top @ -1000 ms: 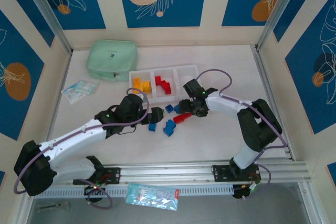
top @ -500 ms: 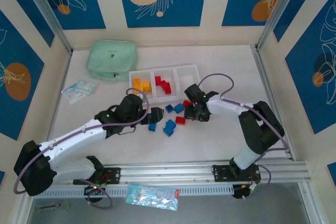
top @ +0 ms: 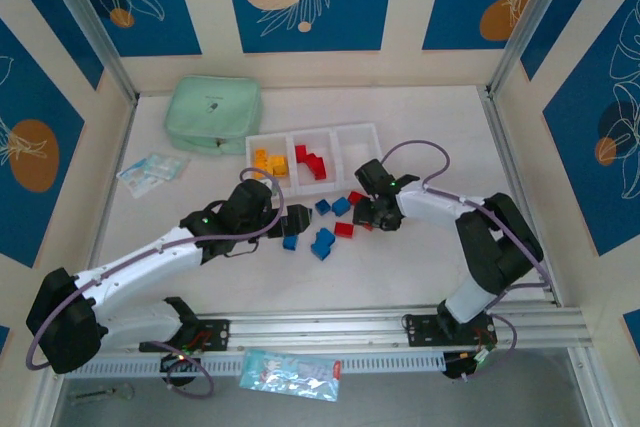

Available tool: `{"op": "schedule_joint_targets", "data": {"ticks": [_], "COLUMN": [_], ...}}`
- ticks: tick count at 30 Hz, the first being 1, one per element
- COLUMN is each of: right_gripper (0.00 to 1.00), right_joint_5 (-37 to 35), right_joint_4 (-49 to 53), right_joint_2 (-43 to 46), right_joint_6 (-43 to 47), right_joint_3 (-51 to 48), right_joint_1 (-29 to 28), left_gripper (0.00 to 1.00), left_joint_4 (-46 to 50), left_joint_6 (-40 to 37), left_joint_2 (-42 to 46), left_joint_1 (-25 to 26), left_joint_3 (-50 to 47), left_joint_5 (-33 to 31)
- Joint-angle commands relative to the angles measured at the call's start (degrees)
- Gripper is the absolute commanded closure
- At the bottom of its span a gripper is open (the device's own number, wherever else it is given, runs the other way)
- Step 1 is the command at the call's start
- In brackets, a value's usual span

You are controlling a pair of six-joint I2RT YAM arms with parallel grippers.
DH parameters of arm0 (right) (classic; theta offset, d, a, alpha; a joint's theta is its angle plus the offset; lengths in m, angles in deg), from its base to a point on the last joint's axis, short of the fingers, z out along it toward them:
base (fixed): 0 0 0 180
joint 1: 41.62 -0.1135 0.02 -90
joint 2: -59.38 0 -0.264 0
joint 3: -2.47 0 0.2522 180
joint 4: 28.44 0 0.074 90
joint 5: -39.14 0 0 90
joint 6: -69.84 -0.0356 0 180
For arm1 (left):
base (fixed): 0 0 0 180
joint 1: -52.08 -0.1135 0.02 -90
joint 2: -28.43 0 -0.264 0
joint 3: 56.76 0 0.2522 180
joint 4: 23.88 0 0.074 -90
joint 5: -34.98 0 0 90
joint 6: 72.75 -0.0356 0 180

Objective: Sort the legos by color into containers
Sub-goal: Pick up the lego from the center of the table, then place the lego in the container.

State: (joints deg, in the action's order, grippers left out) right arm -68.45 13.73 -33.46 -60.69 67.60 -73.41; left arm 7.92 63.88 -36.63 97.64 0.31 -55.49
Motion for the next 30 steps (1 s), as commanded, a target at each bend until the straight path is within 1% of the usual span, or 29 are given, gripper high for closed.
{"op": "schedule_joint_targets", "data": {"ticks": [1,5,9,11,15,18,22,25,30], "right_gripper": [0.44,0.56,0.65,0.67,0.67,0.67,0.67,0.68,0.67], "right_joint_5": [1.2,0.85,-0.53,-1.34,-3.49,-2.09,-0.98,-0.7,0.0], "right_joint_4": [-0.63,-0.48,1.68,3.17,6.57,7.17,7.1,6.98,6.75], "right_joint_2": [-1.66,-0.36,2.25,3.93,6.98,6.98,2.58,-3.09,-14.06], "right_joint_6": [-0.74,0.51,2.12,3.07,5.38,7.74,10.86,13.19,15.38], "right_joint_3": [1.53,0.92,0.72,1.02,3.91,7.3,15.1,22.63,35.28], "right_joint_1": [0.06,0.06,-0.02,-0.35,-2.16,-3.05,-4.6,-6.15,-6.2], "left_gripper": [0.01,0.01,0.01,0.01,0.01,0.01,0.01,0.01,0.01], "left_joint_4": [1.08,1.98,1.56,1.55,2.51,3.54,5.72,6.45,8.54], "left_joint_6": [-0.34,-0.66,-0.73,-1.08,-2.04,-2.92,-3.47,-3.86,-4.09], "left_joint_2": [0.57,0.81,0.81,0.81,1.16,1.65,2.02,2.89,4.43], "left_joint_1": [0.47,0.49,0.49,0.49,0.19,-0.45,-2.18,-3.25,-6.09], "left_joint_3": [0.37,0.55,0.55,0.7,1.49,2.13,2.92,2.83,2.46], "left_joint_5": [-0.67,-1.18,-1.07,-1.09,-1.9,-2.42,-2.21,-2.12,-1.7]}}
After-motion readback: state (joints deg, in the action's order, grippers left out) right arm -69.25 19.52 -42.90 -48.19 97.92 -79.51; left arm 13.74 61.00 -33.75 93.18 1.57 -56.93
